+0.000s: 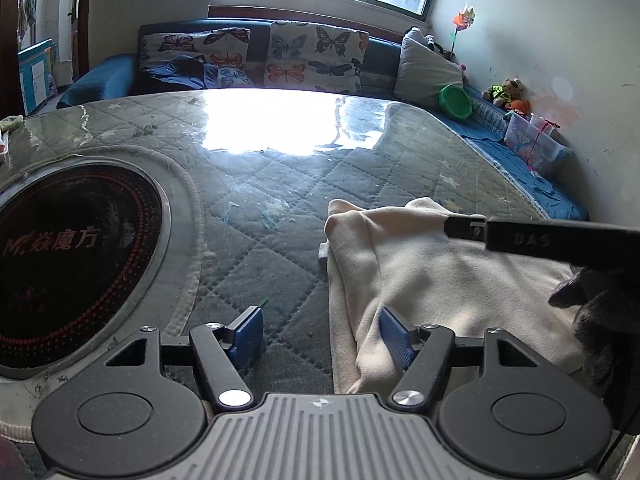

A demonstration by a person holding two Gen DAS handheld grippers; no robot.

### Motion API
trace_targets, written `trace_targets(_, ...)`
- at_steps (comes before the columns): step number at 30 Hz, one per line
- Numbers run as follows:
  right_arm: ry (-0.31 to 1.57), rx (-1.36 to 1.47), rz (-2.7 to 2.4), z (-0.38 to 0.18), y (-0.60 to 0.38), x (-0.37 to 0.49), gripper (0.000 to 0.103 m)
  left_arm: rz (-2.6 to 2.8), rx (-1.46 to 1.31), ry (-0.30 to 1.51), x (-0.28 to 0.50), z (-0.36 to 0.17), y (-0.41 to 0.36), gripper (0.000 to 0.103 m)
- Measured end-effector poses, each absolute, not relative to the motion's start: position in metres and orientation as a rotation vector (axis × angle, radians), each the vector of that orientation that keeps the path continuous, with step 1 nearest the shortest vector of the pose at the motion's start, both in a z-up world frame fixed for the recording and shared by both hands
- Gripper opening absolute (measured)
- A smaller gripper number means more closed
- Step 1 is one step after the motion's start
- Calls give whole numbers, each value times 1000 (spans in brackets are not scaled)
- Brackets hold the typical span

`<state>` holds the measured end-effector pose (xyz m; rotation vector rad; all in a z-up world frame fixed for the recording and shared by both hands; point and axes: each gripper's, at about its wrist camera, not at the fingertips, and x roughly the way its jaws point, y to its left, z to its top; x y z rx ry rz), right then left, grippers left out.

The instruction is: Fold clothes

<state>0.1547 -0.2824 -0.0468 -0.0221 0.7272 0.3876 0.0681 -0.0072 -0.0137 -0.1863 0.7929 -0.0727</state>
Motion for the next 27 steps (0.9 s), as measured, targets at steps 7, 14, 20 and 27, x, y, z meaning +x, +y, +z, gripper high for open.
trace_targets(7, 742, -13, 427, -48, -267, 164, 54, -72, -189, 793, 68, -14, -8, 70)
trace_targets(14, 736, 11, 425, -52, -268, 167, 55, -73, -189, 793, 69, -14, -9, 71)
trace_targets(20, 754, 34, 428, -57, -265, 174, 56, -73, -189, 794, 69, -14, -10, 72)
trace_targets(27, 734, 68, 441, -54, -264, 175, 55, -71, -185, 794, 70, -14, -12, 73)
